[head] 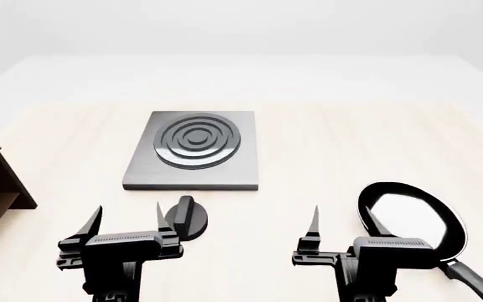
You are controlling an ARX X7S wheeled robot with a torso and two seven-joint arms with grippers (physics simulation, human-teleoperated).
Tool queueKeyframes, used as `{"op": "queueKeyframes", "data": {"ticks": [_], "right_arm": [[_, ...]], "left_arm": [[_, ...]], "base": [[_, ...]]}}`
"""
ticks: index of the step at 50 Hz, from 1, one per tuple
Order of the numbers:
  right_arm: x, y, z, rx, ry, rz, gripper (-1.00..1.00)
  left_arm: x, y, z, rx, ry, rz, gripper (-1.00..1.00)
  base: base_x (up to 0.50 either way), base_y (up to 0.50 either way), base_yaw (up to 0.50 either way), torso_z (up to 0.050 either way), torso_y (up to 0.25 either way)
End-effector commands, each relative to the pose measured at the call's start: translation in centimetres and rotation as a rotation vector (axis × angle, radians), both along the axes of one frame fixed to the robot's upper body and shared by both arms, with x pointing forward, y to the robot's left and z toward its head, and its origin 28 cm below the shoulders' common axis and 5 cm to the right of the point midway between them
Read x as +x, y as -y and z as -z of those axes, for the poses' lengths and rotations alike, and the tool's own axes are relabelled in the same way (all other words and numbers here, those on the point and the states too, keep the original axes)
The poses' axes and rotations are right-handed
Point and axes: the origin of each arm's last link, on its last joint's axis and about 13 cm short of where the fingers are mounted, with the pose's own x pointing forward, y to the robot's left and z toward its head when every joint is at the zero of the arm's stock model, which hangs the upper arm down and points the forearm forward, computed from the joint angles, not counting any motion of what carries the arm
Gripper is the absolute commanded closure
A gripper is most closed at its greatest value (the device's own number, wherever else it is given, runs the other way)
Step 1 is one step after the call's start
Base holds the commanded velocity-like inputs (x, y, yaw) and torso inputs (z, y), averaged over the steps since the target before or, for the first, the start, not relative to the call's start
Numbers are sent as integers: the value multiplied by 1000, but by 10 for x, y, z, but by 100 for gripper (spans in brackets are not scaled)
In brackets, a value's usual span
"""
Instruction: Turn on the stove and put the frying pan on it.
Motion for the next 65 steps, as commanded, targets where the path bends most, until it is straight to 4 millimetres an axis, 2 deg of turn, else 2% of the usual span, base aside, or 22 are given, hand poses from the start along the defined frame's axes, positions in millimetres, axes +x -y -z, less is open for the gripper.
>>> {"op": "queueKeyframes", "data": {"ticks": [1,16,26,36,52,65], "right_arm": [[0,0,2,17,-8,-1,-100],[1,0,4,11,-18,-11,-100],[2,0,3,12,-20,-13,-100],[1,-1,4,12,-21,-17,-100],[-2,-1,8,20,-28,-24,-100],[-2,-1,9,13,-40,-27,-100]], "left_arm": [[8,-9,16,19,-72,-35,-100],[23,-15,33,32,-137,-89,-100],[24,-13,47,43,-194,-95,-100],[24,-4,52,61,-218,-52,-100],[28,13,43,71,-206,21,-100],[17,30,37,92,-183,125,-100]], "base": [[0,0,0,0,0],[0,0,0,0,0],[0,0,0,0,0],[0,0,0,0,0],[0,0,0,0,0],[0,0,0,0,1]]}}
